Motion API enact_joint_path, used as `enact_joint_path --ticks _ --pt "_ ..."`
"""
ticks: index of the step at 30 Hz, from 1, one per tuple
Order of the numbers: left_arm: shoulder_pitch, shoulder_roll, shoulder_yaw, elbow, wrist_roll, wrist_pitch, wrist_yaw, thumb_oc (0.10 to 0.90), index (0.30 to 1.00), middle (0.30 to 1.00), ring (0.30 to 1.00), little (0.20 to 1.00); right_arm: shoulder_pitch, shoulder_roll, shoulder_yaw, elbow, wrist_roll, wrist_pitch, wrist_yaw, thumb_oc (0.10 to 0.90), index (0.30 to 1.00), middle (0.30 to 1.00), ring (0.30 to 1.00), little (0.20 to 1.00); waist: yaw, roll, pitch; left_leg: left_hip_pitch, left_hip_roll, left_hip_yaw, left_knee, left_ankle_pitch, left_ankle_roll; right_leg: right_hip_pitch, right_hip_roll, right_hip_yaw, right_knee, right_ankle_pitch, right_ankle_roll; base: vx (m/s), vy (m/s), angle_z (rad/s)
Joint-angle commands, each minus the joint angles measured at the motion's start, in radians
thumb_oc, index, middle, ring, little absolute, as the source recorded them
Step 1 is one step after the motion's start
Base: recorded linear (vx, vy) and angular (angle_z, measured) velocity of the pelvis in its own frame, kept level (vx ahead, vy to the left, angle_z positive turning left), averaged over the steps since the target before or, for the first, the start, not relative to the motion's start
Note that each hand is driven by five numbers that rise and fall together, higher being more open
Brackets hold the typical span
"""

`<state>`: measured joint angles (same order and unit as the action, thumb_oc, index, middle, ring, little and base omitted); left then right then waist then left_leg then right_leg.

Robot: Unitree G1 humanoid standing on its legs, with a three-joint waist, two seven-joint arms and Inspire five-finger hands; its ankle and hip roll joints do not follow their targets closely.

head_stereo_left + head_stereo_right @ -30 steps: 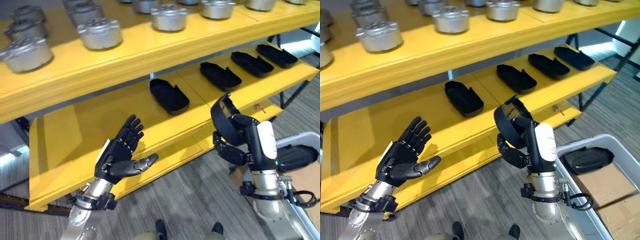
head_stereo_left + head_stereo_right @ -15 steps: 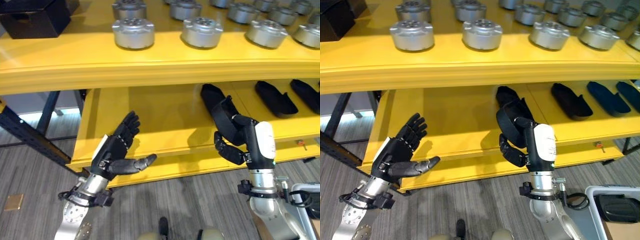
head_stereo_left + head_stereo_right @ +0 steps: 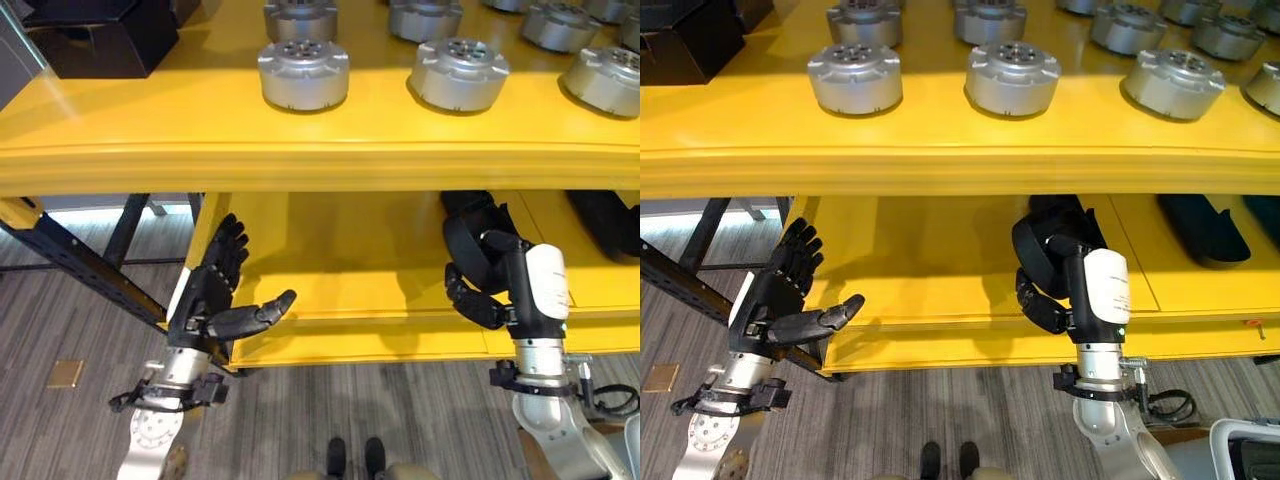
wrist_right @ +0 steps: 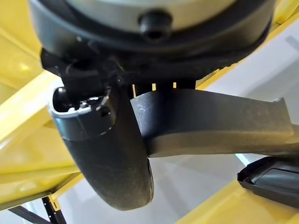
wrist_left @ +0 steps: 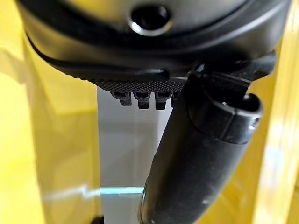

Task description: Move parts from the plastic box to the shelf.

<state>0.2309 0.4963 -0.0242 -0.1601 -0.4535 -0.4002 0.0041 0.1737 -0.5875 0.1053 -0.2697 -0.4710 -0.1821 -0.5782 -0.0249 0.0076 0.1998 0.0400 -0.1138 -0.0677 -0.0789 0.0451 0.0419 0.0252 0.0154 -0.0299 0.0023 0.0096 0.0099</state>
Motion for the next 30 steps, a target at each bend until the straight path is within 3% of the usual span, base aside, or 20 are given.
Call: enact_joint_path --ticks 1,8,13,23,28,30 --pt "-0.088 0.023 0.073 -0.077 0.054 -0.135 0.046 0.9 1.0 1.0 1.0 1.0 -0.127 -0.055 -0.062 -0.101 -0.036 -0.078 -0.114 0.4 0.3 0.3 0.3 0.3 -0.005 -0.018 -0.083 -0.004 0.037 0.091 0.06 -0.1 0.008 0.002 -0.014 0.059 0.042 -0.041 0.058 0.05 -0.054 0.04" --pt "-0.076 0.033 0.084 -0.089 0.053 -0.119 0.04 0.9 1.0 1.0 1.0 1.0 -0.125 -0.054 -0.051 -0.113 -0.048 -0.085 -0.102 0.4 0.3 0.3 0.3 0.3 -0.008 -0.016 -0.086 0.009 0.041 0.108 0.077 -0.116 0.006 0.02 -0.02 0.049 0.033 -0.044 0.057 0.06 -0.049 0.06" --pt "-0.089 0.036 0.062 -0.094 0.042 -0.106 0.026 0.9 1.0 1.0 1.0 1.0 -0.162 -0.06 -0.001 -0.109 -0.111 -0.183 -0.089 0.4 0.3 0.3 0.3 0.3 -0.004 -0.013 -0.086 0.011 0.043 0.102 0.087 -0.119 0.006 0.024 -0.014 0.037 0.05 -0.058 0.048 0.07 -0.059 0.02" --pt "-0.114 0.045 0.029 -0.092 0.034 -0.1 0.012 0.9 1.0 1.0 1.0 1.0 -0.247 -0.119 0.1 -0.09 -0.214 -0.276 -0.06 0.4 0.3 0.3 0.3 0.3 0.018 -0.016 -0.091 0.012 0.044 0.086 0.107 -0.126 -0.001 0.042 -0.015 0.017 0.037 -0.062 0.037 0.03 -0.047 0.03" --pt "-0.098 0.052 0.023 -0.089 0.016 -0.106 -0.009 0.9 1.0 1.0 1.0 1.0 -0.266 -0.135 0.141 -0.084 -0.234 -0.308 -0.033 0.4 0.3 0.3 0.3 0.3 0.028 -0.026 -0.087 -0.013 0.037 0.107 0.195 -0.162 -0.007 0.049 -0.023 0.001 0.033 -0.063 0.029 0.01 -0.052 0.11" --pt "-0.107 0.053 0.014 -0.088 0.014 -0.106 -0.019 0.9 1.0 1.0 1.0 1.0 -0.271 -0.143 0.147 -0.078 -0.248 -0.308 -0.026 0.4 0.3 0.3 0.3 0.3 0.027 -0.036 -0.075 -0.045 0.055 0.153 0.262 -0.17 -0.015 0.051 -0.04 -0.021 0.039 -0.058 0.025 -0.05 -0.011 0.13"
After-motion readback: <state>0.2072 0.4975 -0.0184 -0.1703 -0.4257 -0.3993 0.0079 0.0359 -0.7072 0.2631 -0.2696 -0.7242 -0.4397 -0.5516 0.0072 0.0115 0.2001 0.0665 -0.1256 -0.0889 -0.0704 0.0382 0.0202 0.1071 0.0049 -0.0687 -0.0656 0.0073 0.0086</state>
